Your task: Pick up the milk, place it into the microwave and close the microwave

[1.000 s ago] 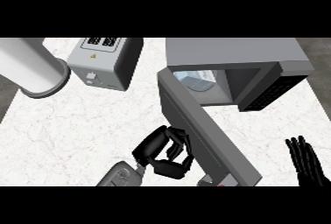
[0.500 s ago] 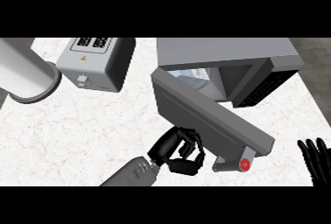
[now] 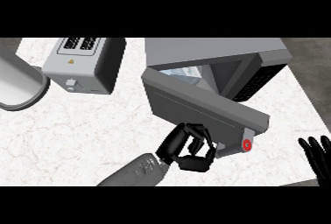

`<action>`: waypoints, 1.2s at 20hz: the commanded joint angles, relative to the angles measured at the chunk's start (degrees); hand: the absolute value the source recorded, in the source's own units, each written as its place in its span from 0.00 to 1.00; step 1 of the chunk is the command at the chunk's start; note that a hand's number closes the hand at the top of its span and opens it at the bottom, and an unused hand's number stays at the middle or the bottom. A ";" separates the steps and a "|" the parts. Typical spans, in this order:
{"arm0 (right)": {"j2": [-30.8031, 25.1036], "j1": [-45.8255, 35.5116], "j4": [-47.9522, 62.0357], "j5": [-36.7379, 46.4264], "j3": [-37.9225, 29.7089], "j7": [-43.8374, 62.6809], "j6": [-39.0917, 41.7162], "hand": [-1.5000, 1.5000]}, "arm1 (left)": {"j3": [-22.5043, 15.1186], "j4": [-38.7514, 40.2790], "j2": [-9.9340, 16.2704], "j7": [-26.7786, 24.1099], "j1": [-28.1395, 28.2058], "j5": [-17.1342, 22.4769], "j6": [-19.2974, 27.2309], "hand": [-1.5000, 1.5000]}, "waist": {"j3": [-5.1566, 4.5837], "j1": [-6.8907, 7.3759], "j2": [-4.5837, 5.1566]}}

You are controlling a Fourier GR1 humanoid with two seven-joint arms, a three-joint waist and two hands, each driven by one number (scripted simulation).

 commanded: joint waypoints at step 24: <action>-15.59 -13.75 -7.33 8.04 -15.35 5.35 -4.06 1.00 | 6.38 4.81 -0.34 -1.44 -15.88 25.09 21.55 0.00 | -0.10 -6.48 2.48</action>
